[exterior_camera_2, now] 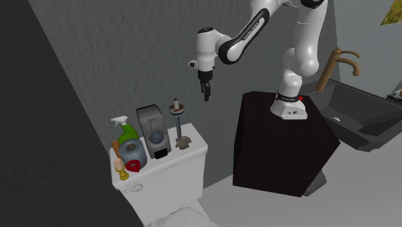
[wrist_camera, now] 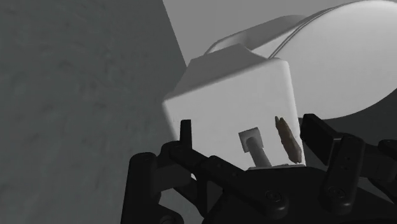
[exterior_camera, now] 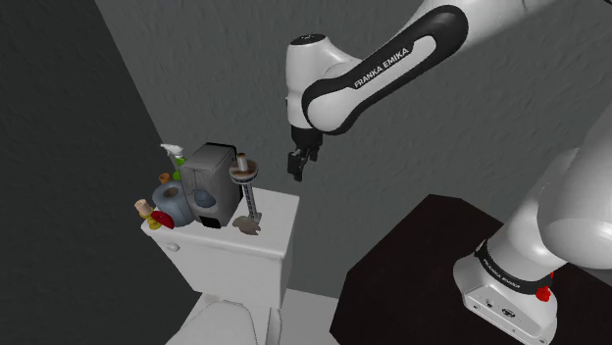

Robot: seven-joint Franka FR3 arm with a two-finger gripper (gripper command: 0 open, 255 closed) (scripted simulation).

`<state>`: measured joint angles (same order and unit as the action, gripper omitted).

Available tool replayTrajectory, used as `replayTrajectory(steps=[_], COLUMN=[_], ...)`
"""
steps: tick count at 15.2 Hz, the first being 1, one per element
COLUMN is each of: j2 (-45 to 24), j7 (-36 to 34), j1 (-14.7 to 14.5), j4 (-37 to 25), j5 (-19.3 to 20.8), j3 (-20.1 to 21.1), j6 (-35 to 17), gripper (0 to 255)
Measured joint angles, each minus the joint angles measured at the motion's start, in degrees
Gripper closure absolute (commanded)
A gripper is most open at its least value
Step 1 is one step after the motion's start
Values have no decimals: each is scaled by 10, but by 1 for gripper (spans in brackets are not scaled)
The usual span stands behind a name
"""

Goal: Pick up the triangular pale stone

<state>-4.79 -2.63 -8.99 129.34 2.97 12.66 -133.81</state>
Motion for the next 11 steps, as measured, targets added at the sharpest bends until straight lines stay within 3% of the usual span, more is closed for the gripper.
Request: replayTrajectory(steps=[11], j2=[-222], j7=[-15], j1=[-59], j4=[-163], j5=[77], j3=[10], j6=[-70], gripper=[0])
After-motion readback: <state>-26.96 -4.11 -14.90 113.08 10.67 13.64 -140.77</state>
